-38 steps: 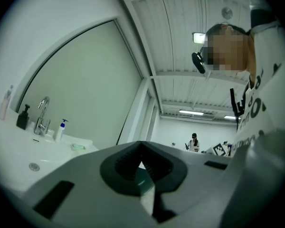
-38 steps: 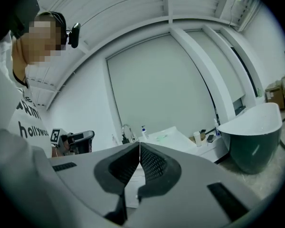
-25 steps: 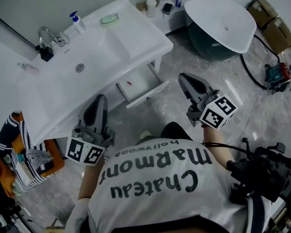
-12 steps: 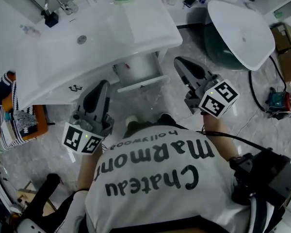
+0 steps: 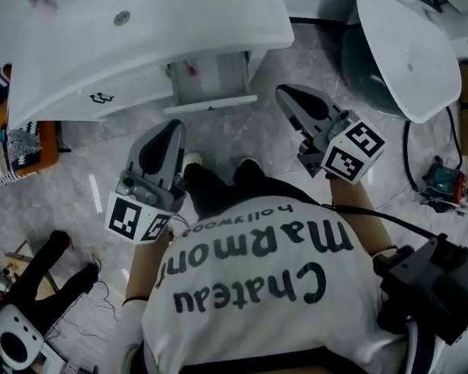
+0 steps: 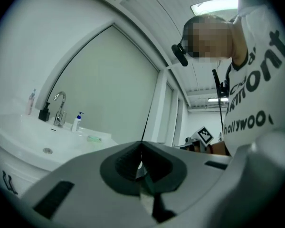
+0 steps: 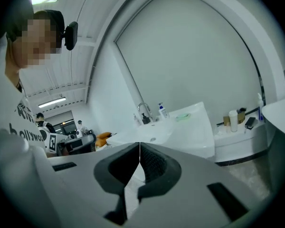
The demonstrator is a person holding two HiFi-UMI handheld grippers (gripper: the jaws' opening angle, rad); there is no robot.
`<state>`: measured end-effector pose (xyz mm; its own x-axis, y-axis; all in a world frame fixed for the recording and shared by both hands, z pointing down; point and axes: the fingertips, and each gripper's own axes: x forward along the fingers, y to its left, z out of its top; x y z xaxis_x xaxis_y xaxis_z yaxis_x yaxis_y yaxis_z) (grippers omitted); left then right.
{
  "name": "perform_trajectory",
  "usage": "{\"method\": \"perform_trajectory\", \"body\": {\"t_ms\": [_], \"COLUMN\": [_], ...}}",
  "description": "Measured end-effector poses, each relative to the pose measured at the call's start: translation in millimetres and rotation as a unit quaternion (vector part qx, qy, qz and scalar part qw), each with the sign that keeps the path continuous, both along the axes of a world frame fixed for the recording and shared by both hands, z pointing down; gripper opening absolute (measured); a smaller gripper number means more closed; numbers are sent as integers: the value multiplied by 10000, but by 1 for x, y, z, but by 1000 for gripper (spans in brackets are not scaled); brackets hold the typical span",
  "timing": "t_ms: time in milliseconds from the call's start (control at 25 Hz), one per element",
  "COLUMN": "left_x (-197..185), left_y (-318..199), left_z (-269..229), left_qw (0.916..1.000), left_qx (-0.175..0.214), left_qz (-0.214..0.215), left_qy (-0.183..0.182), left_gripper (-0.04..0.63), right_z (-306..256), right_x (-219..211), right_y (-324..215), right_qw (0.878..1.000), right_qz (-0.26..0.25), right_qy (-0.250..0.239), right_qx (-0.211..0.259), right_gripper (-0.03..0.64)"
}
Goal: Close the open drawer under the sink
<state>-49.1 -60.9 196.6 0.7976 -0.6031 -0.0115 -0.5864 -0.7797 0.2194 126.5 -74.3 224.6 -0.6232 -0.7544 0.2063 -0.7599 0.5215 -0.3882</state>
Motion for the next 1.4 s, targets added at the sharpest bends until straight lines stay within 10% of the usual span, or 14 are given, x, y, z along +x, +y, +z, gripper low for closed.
{"method": "perform_trajectory", "body": {"t_ms": [520, 840, 1400], "left_x": [19, 33, 28], "left_y": [13, 21, -37], "left_z": [131, 241, 396], "left_qw": [9835, 9688, 9554], "left_qx": [-1309, -2105, -1985], "left_qz": [-1226, -1096, -1281], "left_qy": [-247, -710, -1774], "left_gripper": [11, 101, 103], "right_z": [124, 232, 358], "right_x": [21, 4, 4], "right_y": [27, 64, 104], "right_qw": [9902, 9744, 9570], "right_qz": [-306, -331, 106], "right_qy": [-755, -1042, -1126], "right_qx": [-1138, -1964, -2670], "right_gripper": [12, 12, 12]}}
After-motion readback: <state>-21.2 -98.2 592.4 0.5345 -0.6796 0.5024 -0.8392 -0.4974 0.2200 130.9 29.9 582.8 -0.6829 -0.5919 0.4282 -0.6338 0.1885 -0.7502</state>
